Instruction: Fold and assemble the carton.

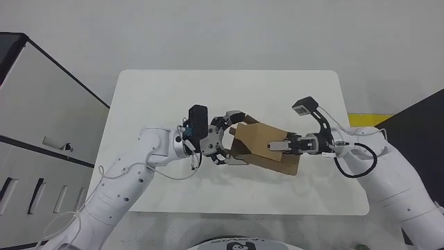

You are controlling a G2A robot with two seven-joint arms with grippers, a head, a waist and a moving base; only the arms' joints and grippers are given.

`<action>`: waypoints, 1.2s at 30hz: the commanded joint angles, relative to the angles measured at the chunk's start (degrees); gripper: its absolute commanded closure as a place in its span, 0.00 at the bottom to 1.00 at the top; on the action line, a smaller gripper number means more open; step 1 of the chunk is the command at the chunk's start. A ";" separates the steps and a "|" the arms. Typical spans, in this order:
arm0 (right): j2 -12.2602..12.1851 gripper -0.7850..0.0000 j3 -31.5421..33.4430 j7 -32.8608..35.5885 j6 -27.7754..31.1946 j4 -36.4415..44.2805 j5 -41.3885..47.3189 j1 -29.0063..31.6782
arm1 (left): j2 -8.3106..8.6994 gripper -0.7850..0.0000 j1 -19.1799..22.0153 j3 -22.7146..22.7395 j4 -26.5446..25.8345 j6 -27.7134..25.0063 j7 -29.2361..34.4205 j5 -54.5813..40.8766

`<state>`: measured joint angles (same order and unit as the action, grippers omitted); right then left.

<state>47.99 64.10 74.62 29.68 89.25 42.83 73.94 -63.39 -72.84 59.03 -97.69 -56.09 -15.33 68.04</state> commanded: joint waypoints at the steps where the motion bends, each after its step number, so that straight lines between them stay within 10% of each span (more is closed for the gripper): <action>1: -0.04 1.00 0.11 -0.24 0.24 -0.65 0.61 0.01 | 0.04 0.00 -0.25 0.24 -0.09 0.35 -0.07 0.07; 32: 0.01 1.00 3.19 1.51 -1.51 0.53 3.56 -0.47 | 1.43 0.00 -4.26 9.75 -1.72 4.41 0.59 -3.51; 33: 0.00 1.00 3.25 1.63 -1.63 0.60 3.38 -0.56 | 1.49 0.09 -4.37 10.00 -1.87 4.23 0.86 -3.74; 35: 0.00 1.00 3.30 1.64 -1.64 0.60 3.27 -0.63 | 1.60 1.00 -4.58 10.32 -2.69 3.94 1.90 -4.06; 36: 0.00 1.00 3.30 1.64 -1.64 0.60 3.27 -0.63 | 1.60 1.00 -4.51 10.26 -2.95 3.89 2.13 -3.75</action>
<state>47.98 67.41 76.28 28.02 89.87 46.06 73.29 -61.80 -77.42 69.37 -100.25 -52.14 -13.51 63.97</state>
